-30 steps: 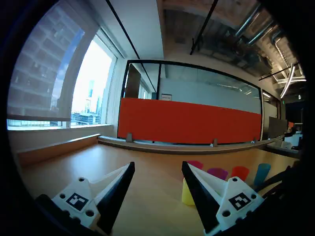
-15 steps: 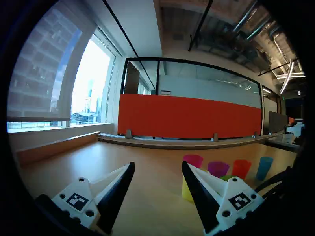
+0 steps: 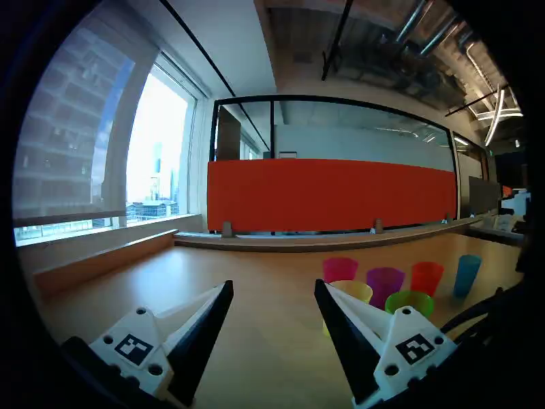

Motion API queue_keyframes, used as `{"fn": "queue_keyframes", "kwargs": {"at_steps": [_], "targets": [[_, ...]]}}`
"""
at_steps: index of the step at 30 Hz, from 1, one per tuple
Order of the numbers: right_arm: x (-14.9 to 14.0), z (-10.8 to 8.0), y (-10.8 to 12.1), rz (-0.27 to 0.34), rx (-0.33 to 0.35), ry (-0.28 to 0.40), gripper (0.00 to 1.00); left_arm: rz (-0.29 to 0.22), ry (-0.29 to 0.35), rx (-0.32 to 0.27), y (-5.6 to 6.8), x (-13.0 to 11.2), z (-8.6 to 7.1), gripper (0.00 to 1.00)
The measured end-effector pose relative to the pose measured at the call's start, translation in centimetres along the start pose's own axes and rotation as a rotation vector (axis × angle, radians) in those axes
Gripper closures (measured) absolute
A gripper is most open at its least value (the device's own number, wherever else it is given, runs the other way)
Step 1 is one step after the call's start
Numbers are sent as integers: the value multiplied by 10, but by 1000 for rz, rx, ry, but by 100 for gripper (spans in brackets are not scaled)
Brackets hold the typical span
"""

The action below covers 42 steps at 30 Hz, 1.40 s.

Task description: Pour water

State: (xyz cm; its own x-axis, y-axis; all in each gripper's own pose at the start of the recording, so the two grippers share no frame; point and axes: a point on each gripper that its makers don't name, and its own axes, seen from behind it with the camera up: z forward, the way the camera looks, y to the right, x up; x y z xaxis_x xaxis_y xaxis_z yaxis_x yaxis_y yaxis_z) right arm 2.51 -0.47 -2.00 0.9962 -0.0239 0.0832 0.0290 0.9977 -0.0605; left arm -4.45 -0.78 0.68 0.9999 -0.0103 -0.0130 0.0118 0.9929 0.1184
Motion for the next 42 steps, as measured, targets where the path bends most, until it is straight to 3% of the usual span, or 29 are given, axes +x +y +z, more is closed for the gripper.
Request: {"fn": "queue_keyframes", "kwargs": {"at_steps": [24,42], "targets": [[3,-1,0,-5,3,12,8,6,-1,-3,3,-1,0,12],[1,-3,12,-79,-20,75,8,6,-1,-3,2,-3,0,12]]}}
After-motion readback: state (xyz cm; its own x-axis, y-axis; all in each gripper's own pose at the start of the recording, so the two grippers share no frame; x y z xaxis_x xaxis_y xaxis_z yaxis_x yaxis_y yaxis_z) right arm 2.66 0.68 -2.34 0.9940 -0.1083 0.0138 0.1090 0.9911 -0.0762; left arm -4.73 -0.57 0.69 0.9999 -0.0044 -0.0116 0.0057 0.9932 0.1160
